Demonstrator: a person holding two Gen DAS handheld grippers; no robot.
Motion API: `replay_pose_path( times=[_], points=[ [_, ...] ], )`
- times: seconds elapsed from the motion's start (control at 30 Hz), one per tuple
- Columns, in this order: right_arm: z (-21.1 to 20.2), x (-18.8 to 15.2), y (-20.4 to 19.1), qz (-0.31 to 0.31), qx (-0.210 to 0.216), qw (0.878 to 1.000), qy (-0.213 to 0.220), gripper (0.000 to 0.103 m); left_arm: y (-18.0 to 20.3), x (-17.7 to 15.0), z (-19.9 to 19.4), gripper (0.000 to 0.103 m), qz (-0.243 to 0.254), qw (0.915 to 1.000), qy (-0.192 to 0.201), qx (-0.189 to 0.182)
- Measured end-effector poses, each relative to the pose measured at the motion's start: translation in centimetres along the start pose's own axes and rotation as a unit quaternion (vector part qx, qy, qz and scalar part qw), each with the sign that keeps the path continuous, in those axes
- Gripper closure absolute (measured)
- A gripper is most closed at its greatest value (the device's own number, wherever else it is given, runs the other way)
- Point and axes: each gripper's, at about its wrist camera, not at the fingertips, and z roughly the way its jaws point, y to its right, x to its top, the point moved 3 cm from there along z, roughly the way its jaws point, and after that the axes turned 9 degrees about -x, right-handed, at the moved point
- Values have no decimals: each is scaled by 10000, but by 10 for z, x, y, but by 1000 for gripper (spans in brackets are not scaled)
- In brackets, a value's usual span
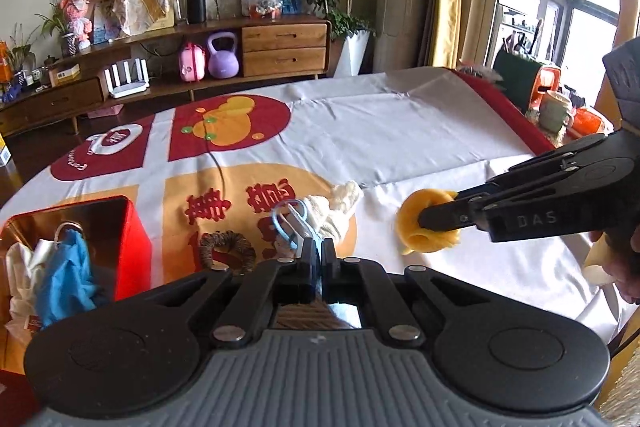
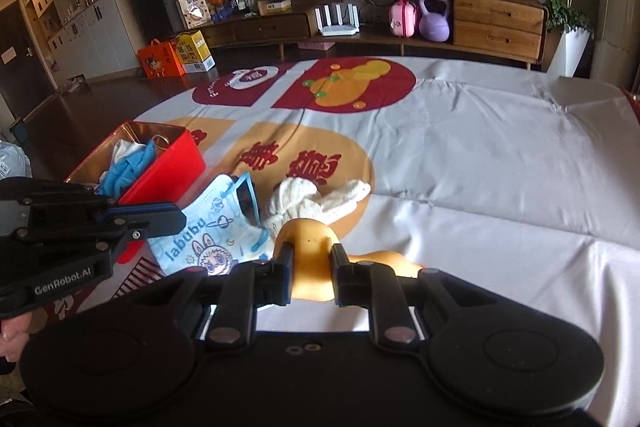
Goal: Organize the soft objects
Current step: 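Lift the mask with the left tool while the right tool lifts the duck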
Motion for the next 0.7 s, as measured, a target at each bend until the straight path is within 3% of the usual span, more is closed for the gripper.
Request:
replay_pose_path(
  times=[0.33, 0.57, 0.7],
  points=[
    [-19, 10, -20, -154, 65, 9997, 169, 86, -26, 13, -34, 101, -163, 9996, 200, 138],
    [-17, 7, -23, -147, 67, 9998, 117, 86, -44, -2, -23, 101, -808, 9961, -197, -305],
    [-13, 2, -20, -136, 60, 9999, 24, 86, -41, -10, -14, 100, -787, 9958, -347, -298]
  ],
)
